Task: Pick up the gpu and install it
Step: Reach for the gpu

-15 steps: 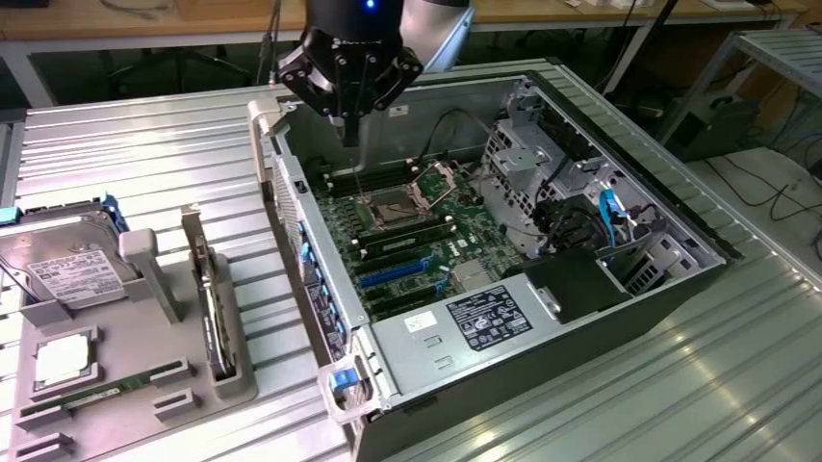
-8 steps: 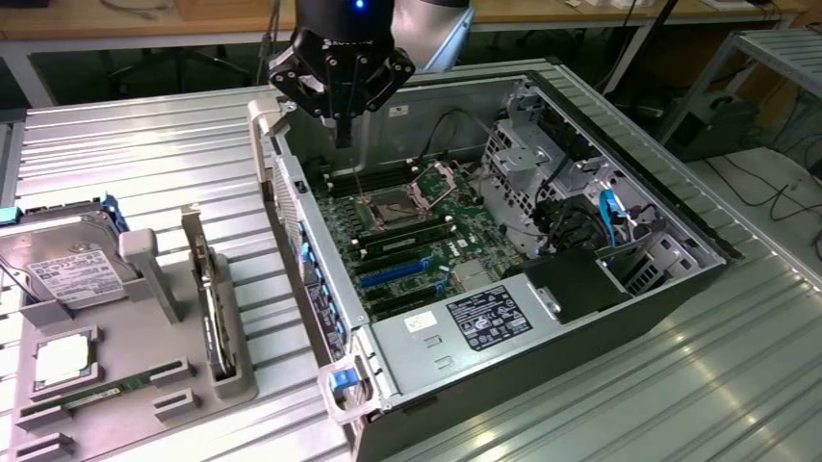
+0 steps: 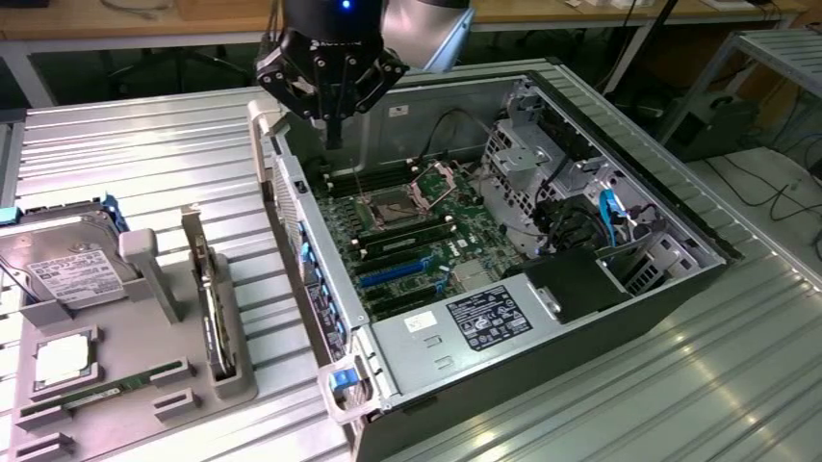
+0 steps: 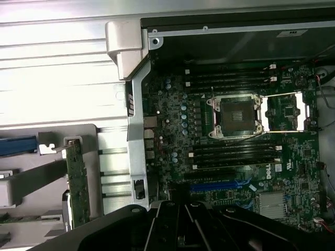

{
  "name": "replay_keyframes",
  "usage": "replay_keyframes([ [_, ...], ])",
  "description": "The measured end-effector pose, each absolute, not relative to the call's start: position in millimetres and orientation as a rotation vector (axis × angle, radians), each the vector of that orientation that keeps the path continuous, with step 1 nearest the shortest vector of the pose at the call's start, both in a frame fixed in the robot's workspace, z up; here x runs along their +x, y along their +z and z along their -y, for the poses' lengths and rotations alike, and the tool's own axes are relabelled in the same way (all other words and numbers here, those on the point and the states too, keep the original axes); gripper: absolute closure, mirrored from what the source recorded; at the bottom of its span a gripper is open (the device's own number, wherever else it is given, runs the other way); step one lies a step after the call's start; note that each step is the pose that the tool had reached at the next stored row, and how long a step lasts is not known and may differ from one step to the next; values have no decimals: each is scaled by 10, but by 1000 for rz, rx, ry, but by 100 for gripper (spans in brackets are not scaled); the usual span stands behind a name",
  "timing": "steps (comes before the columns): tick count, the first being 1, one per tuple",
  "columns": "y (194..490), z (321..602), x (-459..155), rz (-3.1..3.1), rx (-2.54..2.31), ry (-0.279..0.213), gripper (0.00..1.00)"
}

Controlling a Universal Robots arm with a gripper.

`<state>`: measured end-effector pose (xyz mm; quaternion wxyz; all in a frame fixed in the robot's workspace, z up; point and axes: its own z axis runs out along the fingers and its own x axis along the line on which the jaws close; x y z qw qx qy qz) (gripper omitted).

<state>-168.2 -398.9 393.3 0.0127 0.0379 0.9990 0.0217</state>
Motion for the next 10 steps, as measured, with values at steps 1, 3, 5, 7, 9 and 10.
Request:
replay_keyframes([
  [1,3933,3989,-1692,-3113,118,68,89],
  [3,3933,3990,-1727,-3113,117,68,89],
  [5,3933,3990,-1751,-3113,115,68,89],
  [7,3933,3991,-1784,-3114,104,68,89],
  [9,3933,3991,-1806,-3115,79,68,89],
  [10,3933,3991,-1812,-3115,71,68,89],
])
